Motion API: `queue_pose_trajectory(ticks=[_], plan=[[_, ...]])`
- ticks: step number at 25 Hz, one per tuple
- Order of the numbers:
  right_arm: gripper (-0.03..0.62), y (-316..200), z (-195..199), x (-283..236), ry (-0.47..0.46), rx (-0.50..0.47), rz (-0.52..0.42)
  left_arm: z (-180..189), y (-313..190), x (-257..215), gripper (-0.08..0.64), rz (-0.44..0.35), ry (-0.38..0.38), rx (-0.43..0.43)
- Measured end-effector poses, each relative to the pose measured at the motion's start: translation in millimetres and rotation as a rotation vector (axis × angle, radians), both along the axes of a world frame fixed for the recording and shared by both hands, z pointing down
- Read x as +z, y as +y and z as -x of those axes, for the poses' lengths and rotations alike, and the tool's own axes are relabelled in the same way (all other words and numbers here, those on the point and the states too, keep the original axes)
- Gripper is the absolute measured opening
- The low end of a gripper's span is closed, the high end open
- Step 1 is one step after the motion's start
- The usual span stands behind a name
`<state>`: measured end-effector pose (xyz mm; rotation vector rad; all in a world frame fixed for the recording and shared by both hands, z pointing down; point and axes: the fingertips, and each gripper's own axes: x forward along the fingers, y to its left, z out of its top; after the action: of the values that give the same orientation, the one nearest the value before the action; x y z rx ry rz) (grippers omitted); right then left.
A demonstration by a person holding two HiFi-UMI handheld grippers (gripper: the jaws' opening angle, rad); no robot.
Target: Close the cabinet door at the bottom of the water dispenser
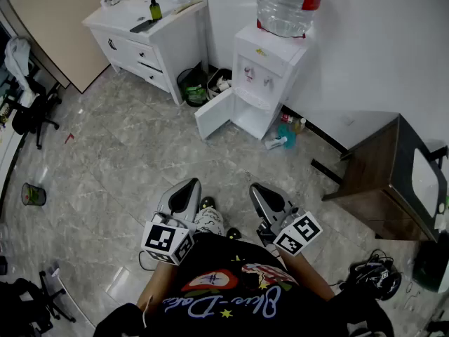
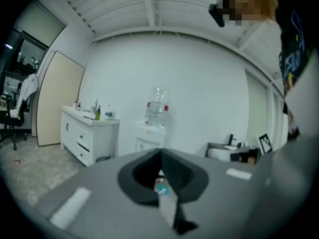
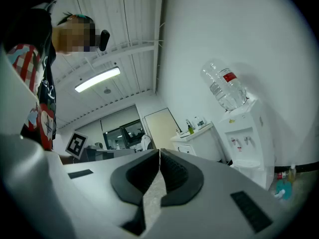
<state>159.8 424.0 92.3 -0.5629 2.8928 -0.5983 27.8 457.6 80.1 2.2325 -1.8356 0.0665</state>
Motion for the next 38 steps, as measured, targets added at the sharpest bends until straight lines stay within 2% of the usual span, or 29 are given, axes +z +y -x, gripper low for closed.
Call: queue_pose_trajectory(ticks=[5,11,15,18,21,24,26,28,33,38], plan=[[0.017,-52.0,30.1,2.4,0.029,0.028,-0.031,27.6,-52.6,6.1,-0.003,-0.026,0.018,0.031],[0.017,-147.9,97.0,10.5,0.037,0.078,-0.035,76.1,-152.4,18.7,-0.003,-0.010,0.035,0.113],[0.017,-223.9,151.1,15.1,0.051,0.126,-0.027,119.8,-221.5,26.1,-0.003,0.022,0.051,0.167],[0.017,-269.6,187.9,30.9,0.055,0.149,0.000,148.3,-262.2,43.7,-0.003,0.078,0.065,0.190],[0.017,-293.7,216.0,58.7,0.127,0.140,0.001,167.5,-286.7,67.0,-0.003,0.119,0.089,0.217],[0.017,-310.2,236.8,80.8,0.195,0.119,-0.014,179.5,-306.0,90.1,-0.003,0.088,0.050,0.284],[0.017,-327.0,246.2,94.1,0.208,0.114,-0.012,187.7,-326.3,112.1,-0.003,0.089,0.032,0.292],[0.017,-346.1,248.9,113.9,0.218,0.129,0.003,195.3,-347.8,142.7,-0.003,0.130,0.028,0.266],[0.017,-390.5,233.1,180.5,0.217,0.237,0.112,197.5,-394.0,225.7,-0.003,0.200,-0.021,0.243],[0.017,-414.1,238.0,249.1,0.233,0.214,0.189,205.0,-421.5,315.8,-0.003,0.289,-0.051,0.246]])
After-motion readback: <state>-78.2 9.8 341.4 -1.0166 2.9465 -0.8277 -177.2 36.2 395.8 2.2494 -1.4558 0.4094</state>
